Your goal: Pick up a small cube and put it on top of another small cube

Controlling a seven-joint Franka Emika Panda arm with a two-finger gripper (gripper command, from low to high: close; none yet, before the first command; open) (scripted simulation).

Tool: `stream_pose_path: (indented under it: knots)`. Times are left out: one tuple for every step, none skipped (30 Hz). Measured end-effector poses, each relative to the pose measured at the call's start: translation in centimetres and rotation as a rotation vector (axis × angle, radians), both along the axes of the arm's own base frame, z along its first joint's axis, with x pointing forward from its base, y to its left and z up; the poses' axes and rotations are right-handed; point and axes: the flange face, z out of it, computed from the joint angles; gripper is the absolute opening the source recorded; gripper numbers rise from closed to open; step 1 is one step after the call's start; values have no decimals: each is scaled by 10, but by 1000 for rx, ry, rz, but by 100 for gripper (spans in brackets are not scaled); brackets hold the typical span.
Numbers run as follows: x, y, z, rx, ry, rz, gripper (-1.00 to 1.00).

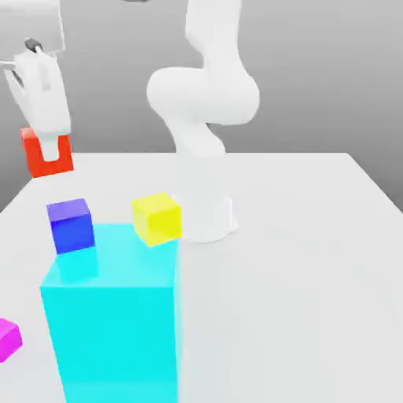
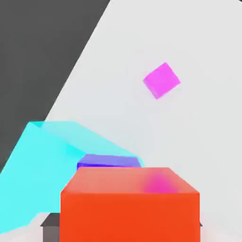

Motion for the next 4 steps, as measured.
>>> stream_pose_path:
  knots:
    - [0,1,-14,0,0,3,100]
    - [0,1,-14,0,0,3,100]
    - [0,1,-14,0,0,3,100]
    - [0,1,-14,0,0,3,100]
